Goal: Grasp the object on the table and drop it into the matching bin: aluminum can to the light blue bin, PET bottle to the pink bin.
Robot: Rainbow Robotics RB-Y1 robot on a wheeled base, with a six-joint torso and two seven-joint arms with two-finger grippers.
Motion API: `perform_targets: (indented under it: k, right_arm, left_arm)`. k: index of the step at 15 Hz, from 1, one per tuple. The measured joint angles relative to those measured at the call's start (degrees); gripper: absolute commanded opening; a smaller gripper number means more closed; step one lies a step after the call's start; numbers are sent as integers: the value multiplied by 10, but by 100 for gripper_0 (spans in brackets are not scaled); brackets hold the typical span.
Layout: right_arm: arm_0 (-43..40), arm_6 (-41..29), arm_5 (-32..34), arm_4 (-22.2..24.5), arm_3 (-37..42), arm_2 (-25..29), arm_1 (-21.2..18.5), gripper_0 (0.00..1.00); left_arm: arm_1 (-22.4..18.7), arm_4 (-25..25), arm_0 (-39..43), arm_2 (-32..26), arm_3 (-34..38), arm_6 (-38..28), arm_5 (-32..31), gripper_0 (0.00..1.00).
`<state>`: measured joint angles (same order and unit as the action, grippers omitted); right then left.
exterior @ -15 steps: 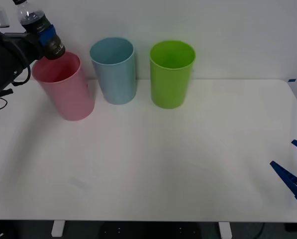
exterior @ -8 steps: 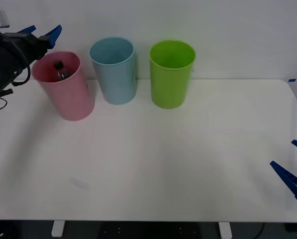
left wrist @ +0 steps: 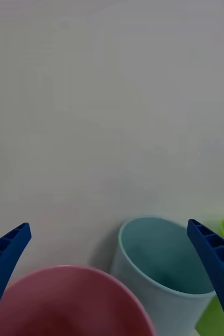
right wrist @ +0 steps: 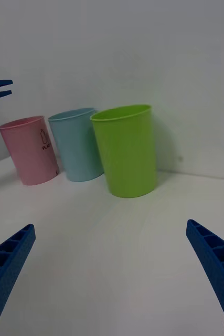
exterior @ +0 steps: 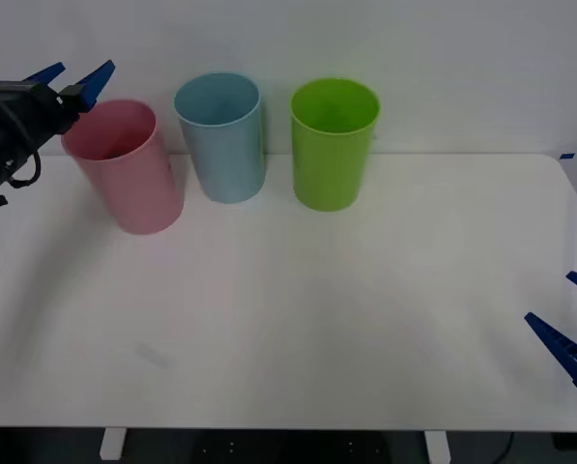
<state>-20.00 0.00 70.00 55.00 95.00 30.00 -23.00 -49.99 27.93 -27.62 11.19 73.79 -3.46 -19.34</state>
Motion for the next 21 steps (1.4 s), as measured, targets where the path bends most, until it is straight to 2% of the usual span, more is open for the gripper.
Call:
perform_targets:
  k: [4, 7, 15, 21]
  right_arm:
    - [0, 0, 0, 0, 0, 0, 0, 100]
    - [0, 0, 0, 0, 0, 0, 0, 100]
    - [0, 0, 0, 0, 0, 0, 0, 100]
    - [0, 0, 0, 0, 0, 0, 0, 100]
  left_arm:
    - [0, -5, 88, -47, 92, -2, -5, 100]
    - [0, -2, 151, -73, 151, -2, -34, 100]
    - [1, 28, 255, -131, 161, 13, -212, 100]
    - [2, 31, 341, -148, 161, 138, -290, 100]
